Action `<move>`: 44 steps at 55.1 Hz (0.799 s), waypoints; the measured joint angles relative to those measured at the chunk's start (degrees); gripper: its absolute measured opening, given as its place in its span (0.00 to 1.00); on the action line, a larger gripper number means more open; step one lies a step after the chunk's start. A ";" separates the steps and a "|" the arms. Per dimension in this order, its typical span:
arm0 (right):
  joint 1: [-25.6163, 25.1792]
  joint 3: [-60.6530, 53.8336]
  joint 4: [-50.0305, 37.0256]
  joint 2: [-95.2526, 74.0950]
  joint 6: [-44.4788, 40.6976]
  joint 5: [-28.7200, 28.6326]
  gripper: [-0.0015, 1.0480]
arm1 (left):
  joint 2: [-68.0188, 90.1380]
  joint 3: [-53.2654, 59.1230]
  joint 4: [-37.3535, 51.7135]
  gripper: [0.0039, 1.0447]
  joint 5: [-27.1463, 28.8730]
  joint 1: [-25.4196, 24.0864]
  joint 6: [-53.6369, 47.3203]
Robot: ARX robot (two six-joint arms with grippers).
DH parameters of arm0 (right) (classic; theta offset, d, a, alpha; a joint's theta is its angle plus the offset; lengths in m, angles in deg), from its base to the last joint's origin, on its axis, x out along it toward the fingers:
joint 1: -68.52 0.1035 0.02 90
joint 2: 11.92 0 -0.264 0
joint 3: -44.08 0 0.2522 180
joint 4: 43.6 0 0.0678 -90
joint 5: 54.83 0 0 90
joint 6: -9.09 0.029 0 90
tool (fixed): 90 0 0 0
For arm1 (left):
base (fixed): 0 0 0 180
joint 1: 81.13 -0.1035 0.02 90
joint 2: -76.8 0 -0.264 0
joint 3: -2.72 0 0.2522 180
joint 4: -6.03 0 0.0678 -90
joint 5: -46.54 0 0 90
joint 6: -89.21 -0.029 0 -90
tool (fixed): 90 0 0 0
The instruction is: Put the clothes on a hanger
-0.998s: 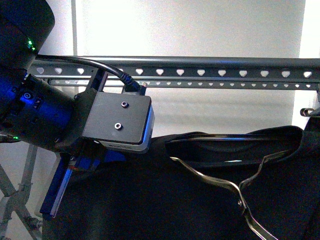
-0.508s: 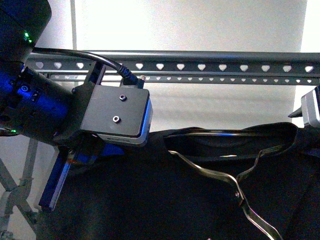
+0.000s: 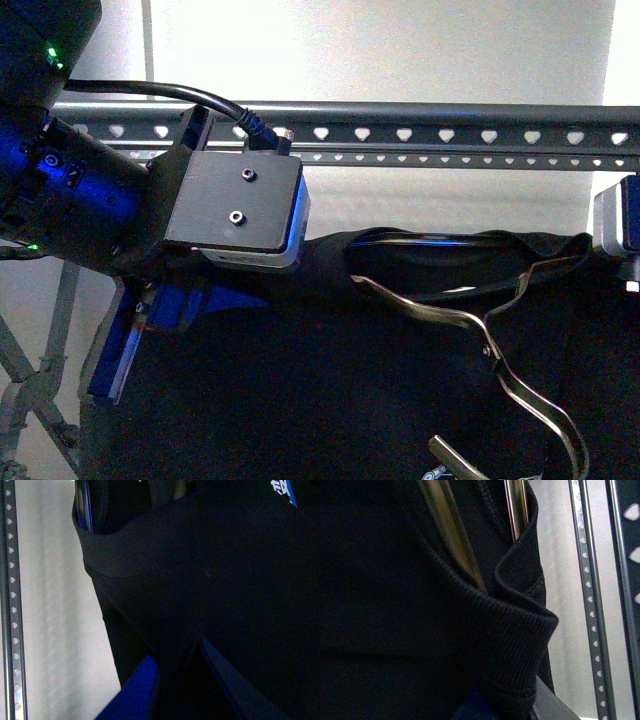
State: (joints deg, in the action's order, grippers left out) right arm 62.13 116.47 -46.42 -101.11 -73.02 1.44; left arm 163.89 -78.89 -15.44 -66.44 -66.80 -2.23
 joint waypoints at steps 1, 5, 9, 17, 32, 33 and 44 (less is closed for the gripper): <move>-0.28 -0.33 0.09 0.13 0.11 -0.26 0.04 | 0.00 0.00 0.00 0.29 -0.04 0.00 0.00; -1.22 -1.27 0.96 0.66 0.22 -0.94 0.04 | 0.00 0.00 0.00 0.39 -0.11 0.00 0.00; -2.16 -2.05 2.10 1.27 0.39 -1.42 0.04 | 0.00 0.00 0.00 0.48 -0.09 0.00 0.00; -4.39 -3.63 7.80 2.71 0.52 -2.58 0.04 | 0.00 0.00 0.00 0.65 -0.11 0.00 0.00; -10.56 -4.24 29.94 4.35 0.76 -3.67 0.04 | 0.00 0.00 0.00 0.94 -0.11 0.00 -0.07; -11.17 -4.28 31.54 4.35 1.07 -3.93 0.04 | 0.00 0.00 0.00 0.94 -0.11 0.00 -0.04; -16.83 -5.64 33.29 5.81 10.47 -10.67 0.03 | 0.02 0.52 1.95 0.94 -1.88 -0.17 2.29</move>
State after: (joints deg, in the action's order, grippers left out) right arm 45.30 110.83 -13.13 -95.29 -62.55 -9.23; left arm 163.91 -78.37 -13.49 -68.32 -66.98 0.06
